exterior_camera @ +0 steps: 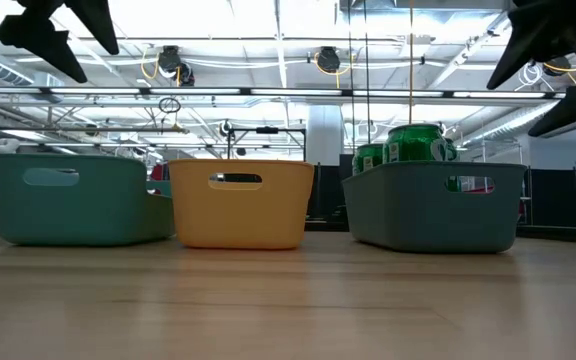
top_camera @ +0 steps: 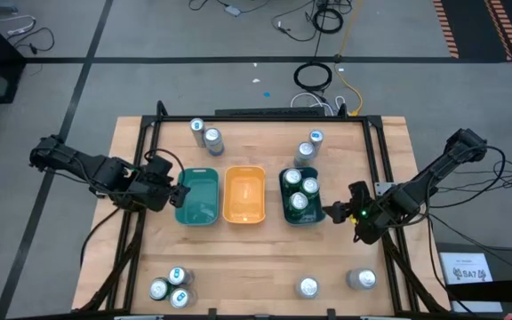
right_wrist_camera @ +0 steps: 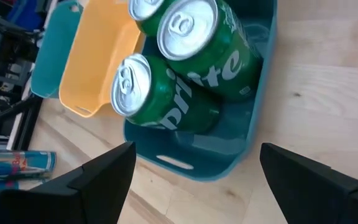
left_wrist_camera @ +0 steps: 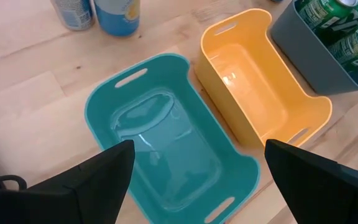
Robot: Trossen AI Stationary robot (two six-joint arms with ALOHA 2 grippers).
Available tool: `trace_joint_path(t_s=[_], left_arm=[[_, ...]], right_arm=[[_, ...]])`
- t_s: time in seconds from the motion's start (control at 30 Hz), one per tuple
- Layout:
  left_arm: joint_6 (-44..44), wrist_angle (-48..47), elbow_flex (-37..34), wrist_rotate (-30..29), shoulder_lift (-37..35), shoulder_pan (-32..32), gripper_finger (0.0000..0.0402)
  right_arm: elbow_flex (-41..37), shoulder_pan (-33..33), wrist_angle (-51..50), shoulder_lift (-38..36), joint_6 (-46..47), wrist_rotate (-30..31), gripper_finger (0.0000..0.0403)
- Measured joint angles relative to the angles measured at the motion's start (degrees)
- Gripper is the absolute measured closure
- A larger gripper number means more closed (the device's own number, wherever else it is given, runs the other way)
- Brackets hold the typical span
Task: Sort soda cans
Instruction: Put the blue soda can into the green bin
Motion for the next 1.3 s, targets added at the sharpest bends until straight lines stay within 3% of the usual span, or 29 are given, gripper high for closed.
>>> trace_joint_path(t_s=[0.2,0.33,0.5,0.73,0.97,1.1,1.3], left_arm=[[0.4,-0.3,0.0,-1.0,0.0,0.7,0.0033],[1.9,-0.8,0.0,-2.1,0.0,4.7,0.0033],[10.9,0.2,0.0,-0.1,0.0,15.3,0.0033],[34.0,10.9,0.0,7.5,0.5,37.1,0.0033],[53.0,22.5,0.0,23.0,7.0,59.2,0.0033],[57.9,25.5,0.0,27.5,12.7,65.7,0.0033],[61.7,27.2,0.0,27.8,18.3,68.7,0.0033]], right_arm=[[0.0,0.0,0.1,0.0,0.4,1.8,0.0067],[0.0,0.0,0.2,0.0,0.1,1.8,0.0067],[0.0,0.0,0.2,0.0,0.0,1.8,0.0067],[0.0,-2.3,0.1,0.0,-0.1,1.8,0.0067],[0.0,-4.8,0.1,0.0,0.1,1.8,0.0067],[0.0,-5.8,0.1,0.0,1.3,1.7,0.0067],[0.0,-7.2,0.3,0.0,1.4,1.6,0.0067]])
